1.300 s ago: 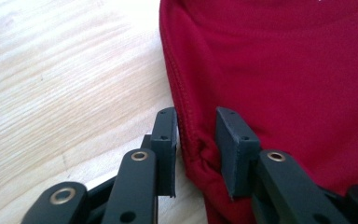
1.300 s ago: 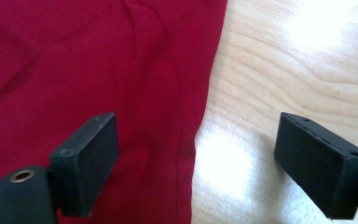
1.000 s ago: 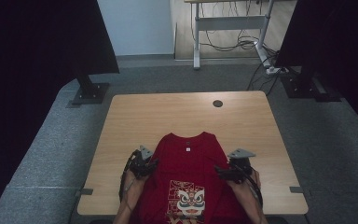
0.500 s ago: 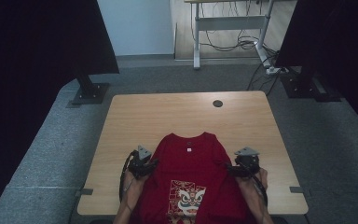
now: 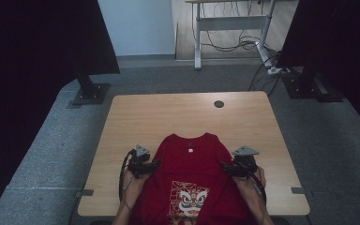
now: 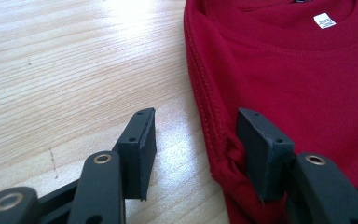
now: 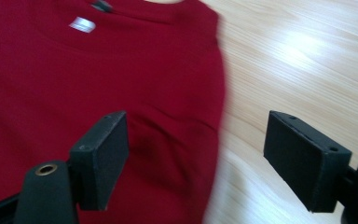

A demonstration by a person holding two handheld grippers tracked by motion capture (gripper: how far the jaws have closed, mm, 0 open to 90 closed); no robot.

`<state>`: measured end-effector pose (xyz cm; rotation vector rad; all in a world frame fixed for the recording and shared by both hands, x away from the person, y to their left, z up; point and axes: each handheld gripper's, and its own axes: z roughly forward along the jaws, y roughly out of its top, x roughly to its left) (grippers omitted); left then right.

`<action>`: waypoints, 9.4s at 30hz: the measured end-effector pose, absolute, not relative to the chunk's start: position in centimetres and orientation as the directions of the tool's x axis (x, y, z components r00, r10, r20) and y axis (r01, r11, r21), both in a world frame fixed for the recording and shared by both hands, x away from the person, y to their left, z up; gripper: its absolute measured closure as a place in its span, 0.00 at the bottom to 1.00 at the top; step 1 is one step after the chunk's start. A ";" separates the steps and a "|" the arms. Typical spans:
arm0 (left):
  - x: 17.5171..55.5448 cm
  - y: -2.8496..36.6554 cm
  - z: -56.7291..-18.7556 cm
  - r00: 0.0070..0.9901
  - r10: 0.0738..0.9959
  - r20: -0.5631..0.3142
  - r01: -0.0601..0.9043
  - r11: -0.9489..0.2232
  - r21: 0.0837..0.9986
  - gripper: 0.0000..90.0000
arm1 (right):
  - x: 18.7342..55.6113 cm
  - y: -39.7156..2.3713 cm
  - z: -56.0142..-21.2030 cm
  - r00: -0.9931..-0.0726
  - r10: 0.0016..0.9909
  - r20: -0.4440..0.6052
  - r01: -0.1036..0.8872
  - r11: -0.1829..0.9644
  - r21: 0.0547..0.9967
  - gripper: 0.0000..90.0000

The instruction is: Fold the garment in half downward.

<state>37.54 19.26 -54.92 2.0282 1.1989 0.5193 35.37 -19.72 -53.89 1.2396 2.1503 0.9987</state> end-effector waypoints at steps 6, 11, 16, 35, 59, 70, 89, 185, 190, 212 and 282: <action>37.4 19.2 -55.0 0.496 0.868 0.008 0.568 -0.331 0.754 0.54 | 36.8 -16.8 -55.2 -0.535 0.833 -0.140 0.520 0.456 0.722 0.26; 37.4 19.2 -55.0 0.498 0.867 0.009 0.565 -0.332 0.755 0.54 | 37.8 -21.2 -54.8 -0.354 0.919 -0.174 0.579 0.362 0.731 0.31; 37.7 19.3 -55.0 0.501 0.865 -0.020 0.577 -0.317 0.753 0.54 | 37.3 -24.8 -54.5 -0.307 0.948 -0.079 0.596 0.256 0.761 0.30; 37.7 18.8 -54.1 0.536 0.842 -0.069 0.606 -0.326 0.726 0.76 | 37.1 -21.1 -54.2 -0.489 0.854 -0.178 0.516 0.448 0.731 0.72; 36.3 24.2 -50.7 0.443 0.893 -0.081 0.481 -0.160 0.862 0.92 | 35.4 -26.6 -51.0 -0.441 0.887 0.133 0.503 0.122 0.856 0.95; 30.6 24.0 -49.7 0.596 0.791 -0.139 0.483 -0.215 0.849 0.92 | 31.1 -27.1 -49.8 -0.529 0.817 0.230 0.523 0.101 0.846 0.95; 30.6 21.1 -54.4 0.638 0.766 0.079 0.475 -0.473 0.743 0.91 | 29.1 -24.8 -55.3 -0.528 0.834 0.161 0.637 0.263 0.724 0.96; 30.3 24.5 -51.1 0.576 0.815 0.067 0.416 -0.363 0.834 0.91 | 27.9 -28.4 -50.2 -0.437 0.887 0.149 0.581 0.153 0.800 0.95; 30.7 24.5 -54.6 0.570 0.817 0.089 0.498 -0.429 0.754 0.91 | 28.3 -27.6 -55.1 -0.441 0.876 0.197 0.686 0.187 0.703 0.95; 40.9 22.7 -55.0 0.478 0.873 0.097 0.519 -0.370 0.770 0.90 | 36.8 -25.5 -54.9 -0.360 0.931 0.053 0.659 0.214 0.722 0.95; 30.4 24.0 -53.6 0.560 0.812 0.164 0.438 -0.458 0.774 0.89 | 29.2 -27.2 -53.4 -0.398 0.911 0.104 0.626 0.187 0.757 0.96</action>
